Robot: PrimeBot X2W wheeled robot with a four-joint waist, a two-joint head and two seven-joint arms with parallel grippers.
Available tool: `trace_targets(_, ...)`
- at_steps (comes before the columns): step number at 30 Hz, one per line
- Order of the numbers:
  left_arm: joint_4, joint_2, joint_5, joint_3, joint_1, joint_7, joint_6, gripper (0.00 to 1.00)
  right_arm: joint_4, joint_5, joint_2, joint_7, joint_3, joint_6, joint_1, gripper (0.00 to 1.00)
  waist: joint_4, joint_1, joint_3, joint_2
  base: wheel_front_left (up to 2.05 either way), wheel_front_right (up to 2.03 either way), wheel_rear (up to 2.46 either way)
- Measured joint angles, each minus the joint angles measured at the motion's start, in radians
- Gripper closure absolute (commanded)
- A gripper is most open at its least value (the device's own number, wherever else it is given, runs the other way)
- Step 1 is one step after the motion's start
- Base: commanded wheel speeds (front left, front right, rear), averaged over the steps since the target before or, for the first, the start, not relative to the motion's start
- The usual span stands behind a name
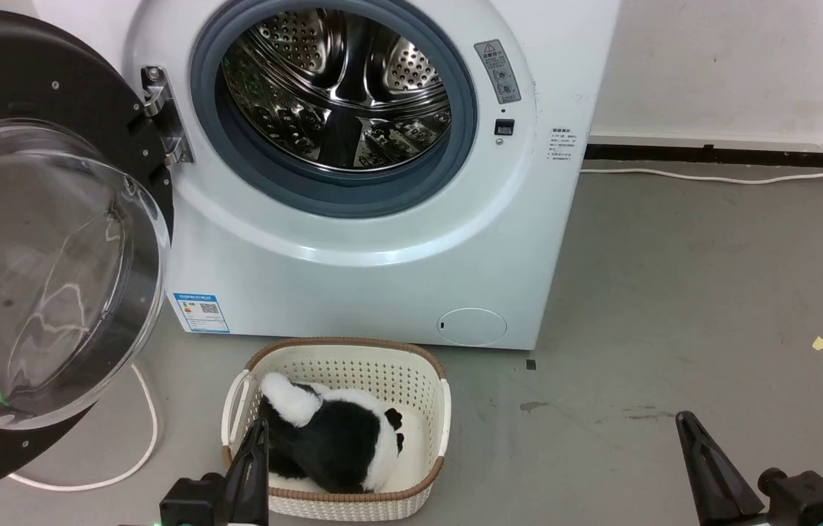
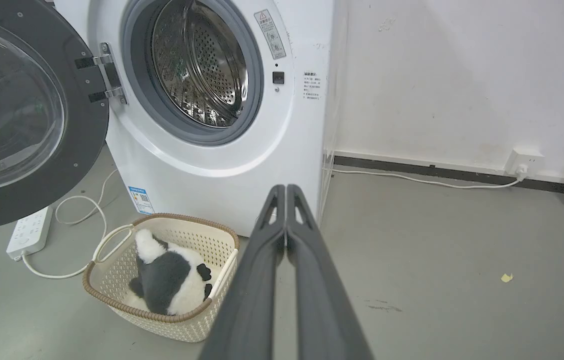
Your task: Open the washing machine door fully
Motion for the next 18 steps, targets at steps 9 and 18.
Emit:
trace_targets(9, -0.011, -0.010, 0.025, 0.026, -0.007, 0.021, -0.017, 1.00, -0.001, -0.007, 0.000, 0.019, 0.002, 0.000, -0.019, 1.00, -0.004, 0.0000, 0.004, 0.0000, 0.00, 0.00, 0.00)
trace_targets(18, -0.017, -0.025, 0.044, 0.043, -0.014, 0.039, -0.028, 1.00, -0.002, -0.011, 0.000, 0.035, 0.005, 0.000, -0.024, 1.00, -0.007, 0.0000, 0.007, 0.0000, 0.00, 0.00, 0.00)
